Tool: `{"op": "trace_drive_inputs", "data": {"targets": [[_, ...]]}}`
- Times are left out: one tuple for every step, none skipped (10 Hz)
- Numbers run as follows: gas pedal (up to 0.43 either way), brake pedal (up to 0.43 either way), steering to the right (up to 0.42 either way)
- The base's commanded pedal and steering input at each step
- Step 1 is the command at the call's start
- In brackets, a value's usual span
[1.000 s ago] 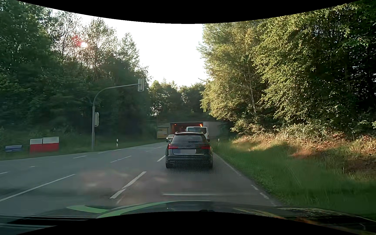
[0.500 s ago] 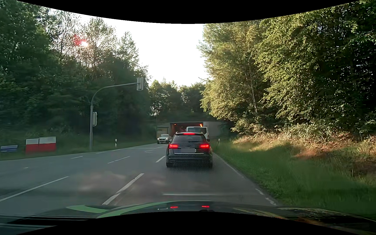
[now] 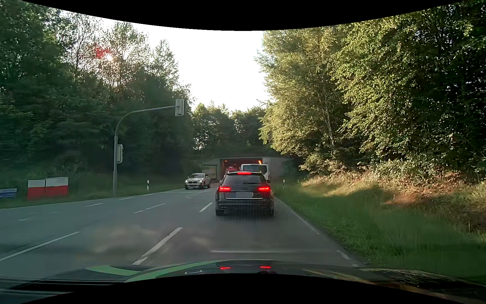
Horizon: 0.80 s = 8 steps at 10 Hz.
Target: Follow the waypoints while adhering to traffic rules and regulations
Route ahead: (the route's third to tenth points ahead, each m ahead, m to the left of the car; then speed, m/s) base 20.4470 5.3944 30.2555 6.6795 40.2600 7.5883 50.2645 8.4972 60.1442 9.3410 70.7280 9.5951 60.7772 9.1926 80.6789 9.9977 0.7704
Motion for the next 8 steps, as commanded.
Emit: {"op": "trace_drive_inputs", "data": {"targets": [[0.000, 0.000, 0.001], [0.000, 0.000, 0.001], [0.000, 0.000, 0.001], [0.000, 0.000, 0.002], [0.000, 0.000, 0.002], [0.000, 0.000, 0.002], [0.000, 0.000, 0.002], [0.000, 0.000, 0.002]]}}
